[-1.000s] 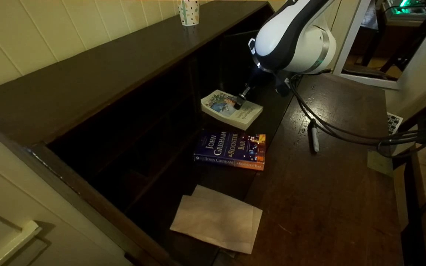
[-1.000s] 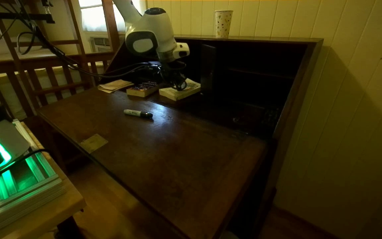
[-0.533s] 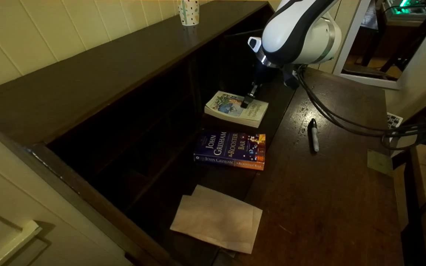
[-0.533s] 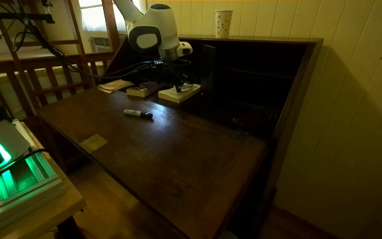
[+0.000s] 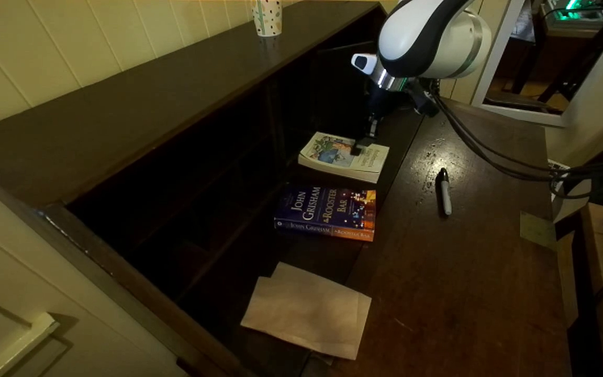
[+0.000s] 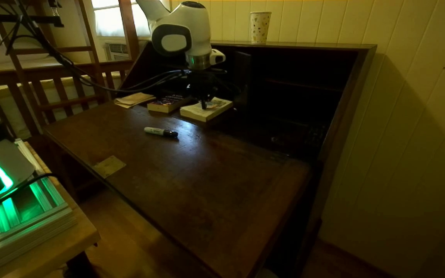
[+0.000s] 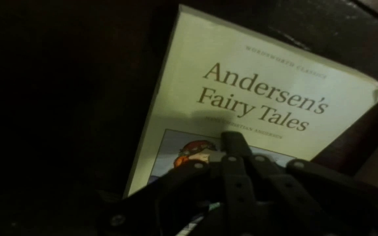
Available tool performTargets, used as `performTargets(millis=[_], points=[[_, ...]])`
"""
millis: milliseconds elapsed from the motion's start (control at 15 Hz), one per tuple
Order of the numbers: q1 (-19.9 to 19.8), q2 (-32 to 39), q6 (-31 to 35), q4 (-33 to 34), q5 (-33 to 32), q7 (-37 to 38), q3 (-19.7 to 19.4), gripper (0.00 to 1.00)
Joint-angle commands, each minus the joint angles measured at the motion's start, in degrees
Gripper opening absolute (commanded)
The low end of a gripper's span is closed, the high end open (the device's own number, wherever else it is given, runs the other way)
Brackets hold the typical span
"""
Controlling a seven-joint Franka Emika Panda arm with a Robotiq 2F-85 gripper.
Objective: Move the two books
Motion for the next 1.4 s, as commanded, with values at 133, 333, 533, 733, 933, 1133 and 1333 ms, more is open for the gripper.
performTargets(millis=[133, 333, 533, 733, 933, 1133, 1333], points=[[-0.1, -2.4, -6.5, -3.5, 0.6, -12.8, -0.2, 0.00], [3.2, -2.8, -6.9, -4.4, -2.8, -13.8, -4.2, 0.00], [8.4, -1.8, -2.7, -4.5, -9.2, -7.4, -10.5, 0.00], [13.4, -1.2, 1.3, -4.5, -17.8, 3.1, -16.6, 0.00], [15.7, -1.1, 1.1, -4.3, -23.4, 10.0, -18.6, 0.00], [16.9, -1.1, -0.4, -3.9, -25.5, 16.5, -18.2, 0.00], [17.1, -1.1, 0.2, -4.2, -24.7, 25.3, -18.3, 0.00]])
